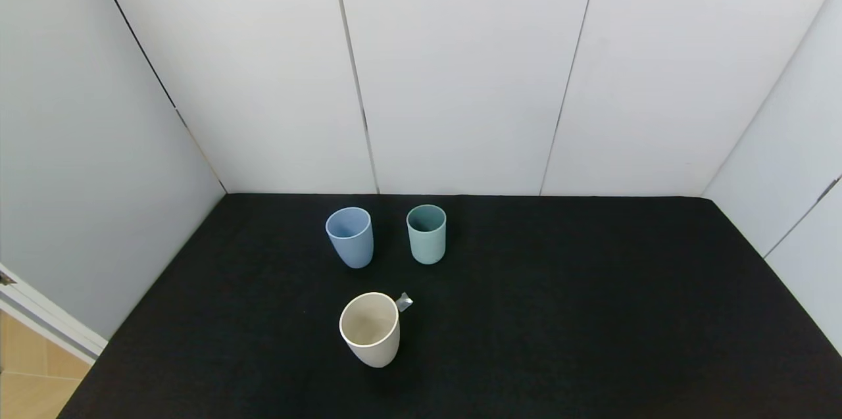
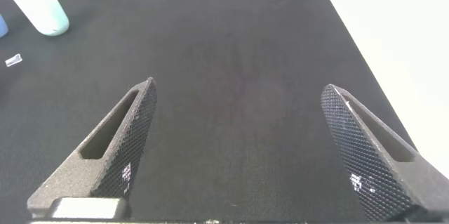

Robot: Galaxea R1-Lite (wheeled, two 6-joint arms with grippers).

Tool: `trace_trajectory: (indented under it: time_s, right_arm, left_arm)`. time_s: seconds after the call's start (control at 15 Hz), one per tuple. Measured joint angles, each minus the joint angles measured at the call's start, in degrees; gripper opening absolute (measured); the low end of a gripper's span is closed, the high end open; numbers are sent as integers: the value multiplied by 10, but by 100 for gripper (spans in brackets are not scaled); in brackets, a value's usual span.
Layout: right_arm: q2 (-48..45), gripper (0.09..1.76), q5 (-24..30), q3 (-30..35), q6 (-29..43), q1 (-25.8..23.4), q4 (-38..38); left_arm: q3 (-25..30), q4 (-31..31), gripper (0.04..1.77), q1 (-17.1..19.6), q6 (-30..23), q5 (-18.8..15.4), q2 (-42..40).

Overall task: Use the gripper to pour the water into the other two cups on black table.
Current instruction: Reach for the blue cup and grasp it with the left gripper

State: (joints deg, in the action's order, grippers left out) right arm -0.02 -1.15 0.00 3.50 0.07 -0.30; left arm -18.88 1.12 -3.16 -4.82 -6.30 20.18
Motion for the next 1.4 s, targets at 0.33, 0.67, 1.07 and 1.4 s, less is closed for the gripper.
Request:
trace_trajectory:
  time_s: [0.33,0.67,1.07,1.4]
  right_arm:
    - [0,171,0,0,0,0,0]
    - [0,171,0,0,0,0,0]
    - [0,171,0,0,0,0,0]
    - [0,171,0,0,0,0,0]
  left_arm:
    - [-48,-83,172,-34,6,3,181]
    - [-57,-211,172,-33,13,3,364]
    - [-68,-322,172,-25,31,-6,552]
    - [-94,-330,172,-24,43,-76,651]
